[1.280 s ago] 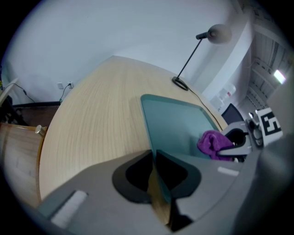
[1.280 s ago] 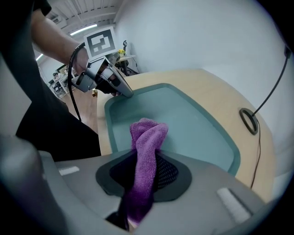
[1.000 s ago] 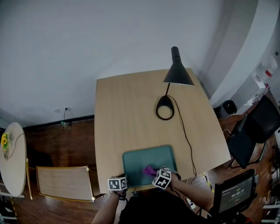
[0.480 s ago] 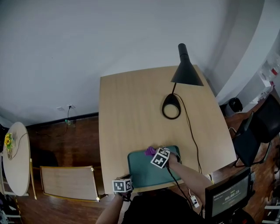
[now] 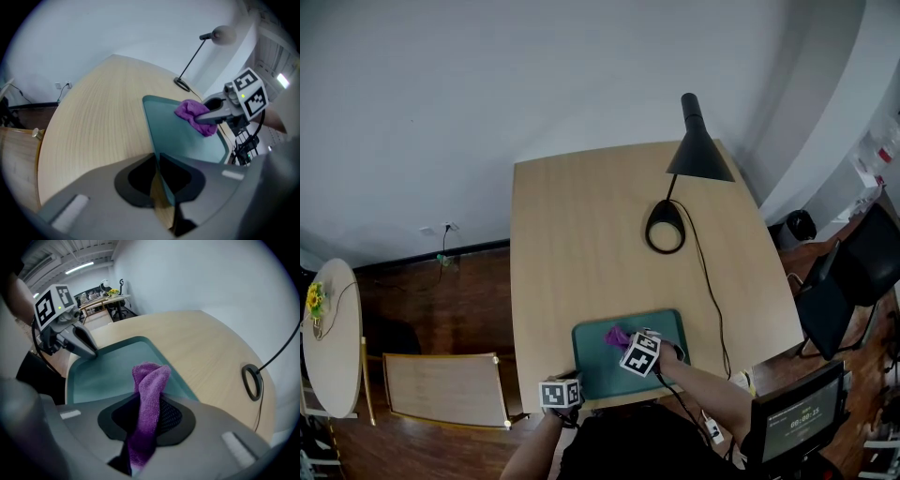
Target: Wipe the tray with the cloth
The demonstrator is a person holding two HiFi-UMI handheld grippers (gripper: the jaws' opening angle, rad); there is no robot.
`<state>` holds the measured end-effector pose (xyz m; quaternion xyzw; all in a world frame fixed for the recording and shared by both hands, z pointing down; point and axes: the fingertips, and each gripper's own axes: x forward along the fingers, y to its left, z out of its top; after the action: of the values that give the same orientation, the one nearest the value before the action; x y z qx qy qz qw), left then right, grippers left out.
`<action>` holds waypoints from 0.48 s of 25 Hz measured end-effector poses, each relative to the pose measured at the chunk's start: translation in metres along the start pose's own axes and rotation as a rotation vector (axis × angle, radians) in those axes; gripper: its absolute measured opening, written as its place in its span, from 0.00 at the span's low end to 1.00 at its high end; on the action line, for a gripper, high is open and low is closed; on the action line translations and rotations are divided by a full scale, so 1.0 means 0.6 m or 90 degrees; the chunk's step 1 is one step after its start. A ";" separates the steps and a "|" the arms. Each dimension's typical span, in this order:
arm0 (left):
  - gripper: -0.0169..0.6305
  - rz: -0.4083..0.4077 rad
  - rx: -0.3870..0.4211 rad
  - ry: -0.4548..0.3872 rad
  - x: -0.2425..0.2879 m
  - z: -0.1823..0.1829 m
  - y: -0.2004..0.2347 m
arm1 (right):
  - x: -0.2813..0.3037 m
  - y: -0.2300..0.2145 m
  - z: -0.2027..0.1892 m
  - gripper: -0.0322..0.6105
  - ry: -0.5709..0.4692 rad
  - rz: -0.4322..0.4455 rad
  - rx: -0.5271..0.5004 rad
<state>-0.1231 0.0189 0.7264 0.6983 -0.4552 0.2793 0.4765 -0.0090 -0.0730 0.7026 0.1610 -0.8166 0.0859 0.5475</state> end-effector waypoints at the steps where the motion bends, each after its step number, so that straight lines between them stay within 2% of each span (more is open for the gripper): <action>1: 0.11 0.000 0.001 -0.002 0.000 0.001 0.000 | -0.003 0.021 -0.003 0.18 -0.002 0.008 -0.010; 7: 0.11 0.000 0.004 -0.016 0.001 0.002 -0.004 | -0.022 0.161 -0.031 0.18 -0.007 0.066 -0.076; 12: 0.11 0.002 0.016 -0.024 0.004 0.031 -0.015 | -0.029 0.186 -0.047 0.18 -0.007 0.069 -0.089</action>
<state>-0.1144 0.0023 0.7175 0.7086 -0.4618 0.2724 0.4587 -0.0180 0.0429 0.7013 0.0782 -0.8311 0.0571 0.5476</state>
